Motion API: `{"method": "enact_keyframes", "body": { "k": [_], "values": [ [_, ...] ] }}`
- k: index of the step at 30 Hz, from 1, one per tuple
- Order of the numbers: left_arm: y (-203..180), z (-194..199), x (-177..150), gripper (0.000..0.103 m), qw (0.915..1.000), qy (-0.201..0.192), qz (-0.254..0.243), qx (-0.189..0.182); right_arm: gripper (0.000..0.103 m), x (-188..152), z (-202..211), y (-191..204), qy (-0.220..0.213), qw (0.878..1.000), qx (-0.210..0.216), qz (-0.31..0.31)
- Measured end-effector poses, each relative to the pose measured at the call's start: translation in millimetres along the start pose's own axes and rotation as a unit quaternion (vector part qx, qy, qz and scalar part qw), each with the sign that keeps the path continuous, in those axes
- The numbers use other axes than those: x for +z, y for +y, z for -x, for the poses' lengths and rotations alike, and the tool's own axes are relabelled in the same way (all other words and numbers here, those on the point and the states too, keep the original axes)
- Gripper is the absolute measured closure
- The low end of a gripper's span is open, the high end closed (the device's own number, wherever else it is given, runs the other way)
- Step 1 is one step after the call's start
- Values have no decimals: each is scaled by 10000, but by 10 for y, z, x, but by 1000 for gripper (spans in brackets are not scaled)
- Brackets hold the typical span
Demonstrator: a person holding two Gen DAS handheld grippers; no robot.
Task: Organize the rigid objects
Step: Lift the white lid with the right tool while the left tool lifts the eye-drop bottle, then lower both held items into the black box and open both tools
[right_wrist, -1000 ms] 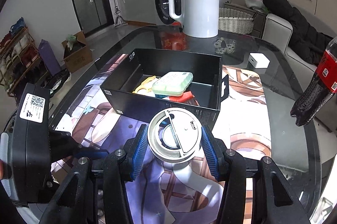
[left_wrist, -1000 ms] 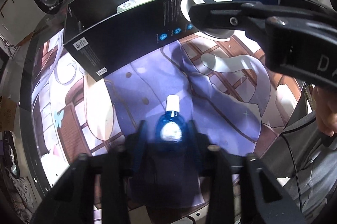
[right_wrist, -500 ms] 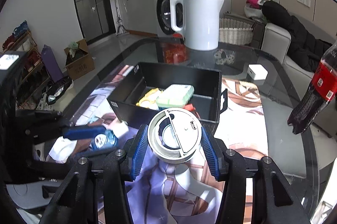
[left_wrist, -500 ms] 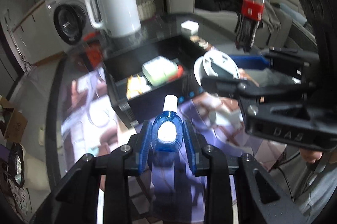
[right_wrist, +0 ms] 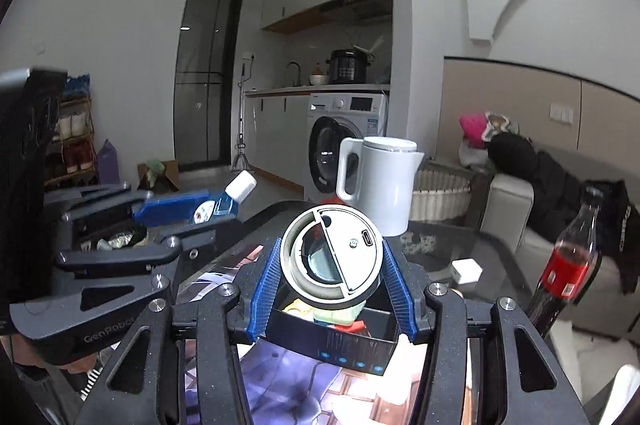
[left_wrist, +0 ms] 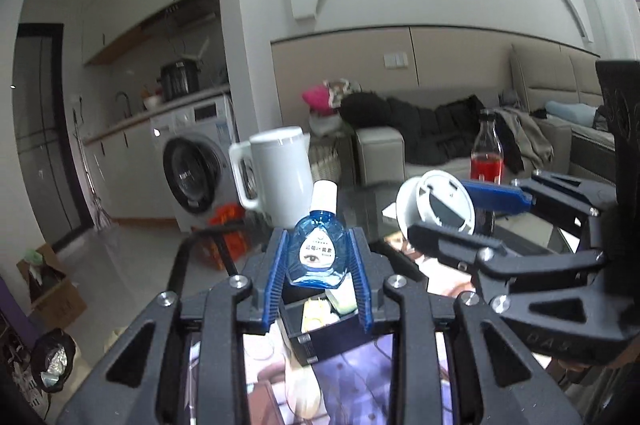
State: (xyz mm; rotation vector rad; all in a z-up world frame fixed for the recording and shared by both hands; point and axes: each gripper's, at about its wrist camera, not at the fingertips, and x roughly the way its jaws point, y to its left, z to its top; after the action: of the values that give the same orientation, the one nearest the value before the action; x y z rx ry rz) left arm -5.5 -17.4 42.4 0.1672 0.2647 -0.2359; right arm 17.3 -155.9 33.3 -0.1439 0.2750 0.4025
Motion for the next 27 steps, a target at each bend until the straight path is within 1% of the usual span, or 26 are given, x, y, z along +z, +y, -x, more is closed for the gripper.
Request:
{"method": "enact_keyframes", "body": {
  "k": [3, 7, 9, 14, 16, 19, 27],
  "values": [
    [36, -3, 15, 74, 10000, -59, 45, 29, 53, 50, 46, 16, -107, 9999, 3, -43],
    [93, -57, 30, 74, 9999, -15, 152, 12, 53, 116, 62, -3, -190, 9998, 7, -77],
    [82, -38, 45, 74, 9998, -13, 218, 25, 53, 164, 51, -16, -239, 9997, -31, -94],
    [144, -176, 128, 74, 9991, -48, 410, 90, 53, 268, -55, -82, -298, 9994, -107, -162],
    [177, -230, 155, 74, 9986, -95, 499, 129, 53, 302, -133, -108, -272, 9994, -121, -194],
    [233, -355, 175, 74, 9979, -60, 623, 186, 53, 337, -276, -144, -216, 9993, -225, -200],
    [357, -743, 155, 74, 9947, 215, 962, 286, 53, 345, -655, -254, 65, 9990, -299, -338]
  ]
}}
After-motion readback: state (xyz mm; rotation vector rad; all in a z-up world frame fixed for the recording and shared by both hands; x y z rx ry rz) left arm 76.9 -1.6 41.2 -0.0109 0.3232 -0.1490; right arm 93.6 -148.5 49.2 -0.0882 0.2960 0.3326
